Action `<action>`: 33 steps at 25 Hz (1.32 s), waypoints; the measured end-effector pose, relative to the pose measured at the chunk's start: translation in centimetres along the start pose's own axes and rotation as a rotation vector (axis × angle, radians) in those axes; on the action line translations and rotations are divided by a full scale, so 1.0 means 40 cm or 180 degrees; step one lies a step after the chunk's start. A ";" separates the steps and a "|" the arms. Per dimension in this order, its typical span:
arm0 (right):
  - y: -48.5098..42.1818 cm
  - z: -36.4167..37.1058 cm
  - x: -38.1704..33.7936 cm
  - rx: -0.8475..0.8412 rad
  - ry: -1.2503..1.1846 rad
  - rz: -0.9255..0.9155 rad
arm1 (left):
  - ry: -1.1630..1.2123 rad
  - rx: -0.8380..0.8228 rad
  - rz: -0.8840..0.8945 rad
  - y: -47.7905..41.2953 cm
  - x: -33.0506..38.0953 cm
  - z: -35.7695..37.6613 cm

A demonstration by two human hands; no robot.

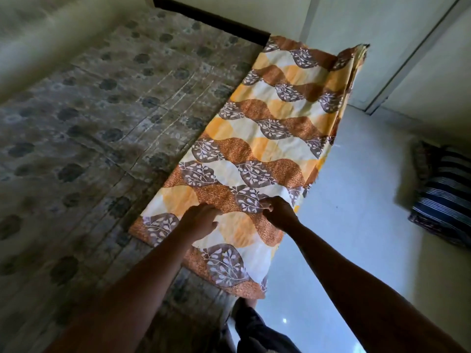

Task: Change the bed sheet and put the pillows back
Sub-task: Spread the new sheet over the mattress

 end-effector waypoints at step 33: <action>0.909 0.356 -0.263 -0.1883 0.0087 -0.0998 | -0.0485 -0.0906 -0.0391 0.954 -0.210 0.118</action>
Point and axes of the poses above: each hand's wrist, its own y-axis away from the middle knuckle, its own z-axis out of the palm, x = y × z, the point moved 1 cm from there along -y, towards the middle knuckle, and after that the axes turned 15 degrees about x, right-handed, at the moved point
